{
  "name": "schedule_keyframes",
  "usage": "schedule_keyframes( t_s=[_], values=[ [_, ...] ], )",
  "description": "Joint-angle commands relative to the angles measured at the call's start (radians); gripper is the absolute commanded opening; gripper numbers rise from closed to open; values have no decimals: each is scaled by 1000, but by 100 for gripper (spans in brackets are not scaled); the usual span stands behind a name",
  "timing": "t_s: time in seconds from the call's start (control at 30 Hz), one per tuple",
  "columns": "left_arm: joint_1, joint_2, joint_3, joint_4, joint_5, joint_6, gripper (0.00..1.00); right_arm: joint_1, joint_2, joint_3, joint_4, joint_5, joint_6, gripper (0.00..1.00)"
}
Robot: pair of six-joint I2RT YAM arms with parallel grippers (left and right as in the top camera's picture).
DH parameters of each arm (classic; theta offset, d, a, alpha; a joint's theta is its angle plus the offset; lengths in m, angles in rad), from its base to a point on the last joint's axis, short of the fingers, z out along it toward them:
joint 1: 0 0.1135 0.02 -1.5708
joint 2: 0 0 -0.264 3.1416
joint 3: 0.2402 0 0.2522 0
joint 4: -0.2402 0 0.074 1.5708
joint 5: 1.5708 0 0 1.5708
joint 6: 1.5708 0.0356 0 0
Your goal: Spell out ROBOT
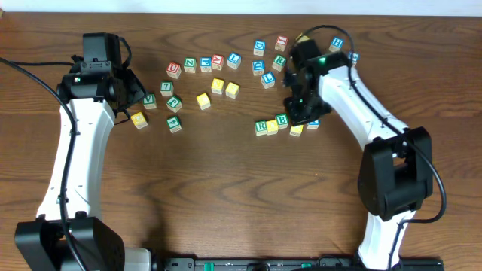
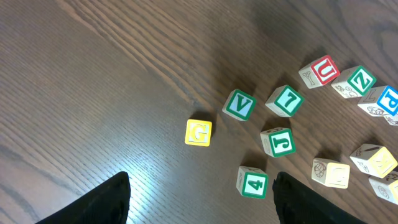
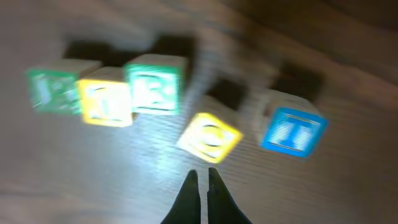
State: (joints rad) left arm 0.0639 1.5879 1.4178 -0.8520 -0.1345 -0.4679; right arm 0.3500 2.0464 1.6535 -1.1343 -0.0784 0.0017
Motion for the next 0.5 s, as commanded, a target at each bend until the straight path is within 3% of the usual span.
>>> schedule_keyframes(
  t_s=[0.0,0.47],
  values=[
    [2,10,-8,0,-12,2,72,51,-11,-32,3,-32,-125,1],
    [2,10,-8,0,-12,2,72,67,-11,-167,135,66,-194,1]
  ],
)
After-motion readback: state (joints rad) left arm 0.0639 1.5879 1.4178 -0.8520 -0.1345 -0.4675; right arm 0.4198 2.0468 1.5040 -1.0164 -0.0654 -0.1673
